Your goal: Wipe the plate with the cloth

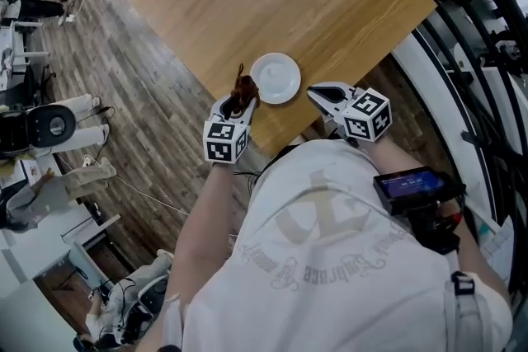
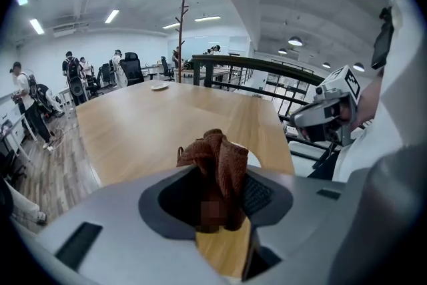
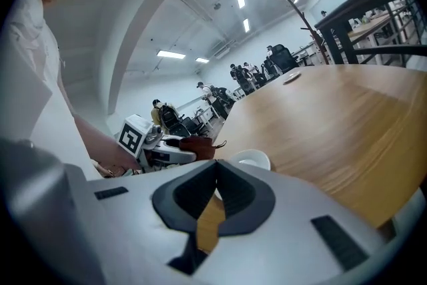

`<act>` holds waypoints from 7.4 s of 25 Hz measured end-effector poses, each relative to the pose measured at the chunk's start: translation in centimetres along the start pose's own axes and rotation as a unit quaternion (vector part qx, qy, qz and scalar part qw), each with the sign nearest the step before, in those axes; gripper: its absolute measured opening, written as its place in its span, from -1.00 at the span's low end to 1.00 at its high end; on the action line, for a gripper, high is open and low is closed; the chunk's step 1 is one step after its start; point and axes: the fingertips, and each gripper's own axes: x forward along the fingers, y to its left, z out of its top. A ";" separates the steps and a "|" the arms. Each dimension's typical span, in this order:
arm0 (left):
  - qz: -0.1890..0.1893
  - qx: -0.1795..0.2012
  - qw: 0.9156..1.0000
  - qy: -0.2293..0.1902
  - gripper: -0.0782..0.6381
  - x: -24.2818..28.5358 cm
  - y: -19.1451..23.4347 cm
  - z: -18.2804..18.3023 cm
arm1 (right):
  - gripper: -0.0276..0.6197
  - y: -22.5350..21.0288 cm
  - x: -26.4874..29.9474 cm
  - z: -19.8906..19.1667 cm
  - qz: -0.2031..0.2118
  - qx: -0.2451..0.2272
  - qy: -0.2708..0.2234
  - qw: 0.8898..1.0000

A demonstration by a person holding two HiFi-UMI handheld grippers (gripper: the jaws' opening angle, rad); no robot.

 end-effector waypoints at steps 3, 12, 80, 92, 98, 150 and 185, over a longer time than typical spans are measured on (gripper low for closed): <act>0.008 0.022 1.000 0.014 -0.31 1.3 1.4 0.9 | -0.88 -0.1 -0.1 -0.4 -0.001 0.008 0.003 1.000; 0.021 0.089 0.992 0.082 -0.31 5.0 4.0 1.6 | -0.87 -1.5 -1.6 -1.0 -0.026 0.043 -0.006 0.999; -0.028 0.168 0.980 0.102 -0.31 3.6 -6.8 -0.8 | -0.88 -2.6 0.4 -0.1 0.045 0.059 0.033 0.997; 0.022 0.143 0.986 0.081 -0.31 6.0 -0.9 3.1 | -0.87 -3.7 -0.4 0.5 0.025 0.067 0.034 0.997; 0.035 0.137 0.987 0.079 -0.31 6.1 0.5 4.2 | -0.87 -3.6 -0.2 0.9 0.027 0.071 0.038 0.996; -0.022 0.128 0.989 0.072 -0.31 5.4 -4.8 3.0 | -0.87 -4.9 -1.1 1.2 0.007 0.092 0.021 0.996; 0.033 0.074 0.997 0.004 -0.31 4.2 -4.1 5.0 | -0.87 -4.8 -1.1 -0.1 0.029 0.066 0.048 0.996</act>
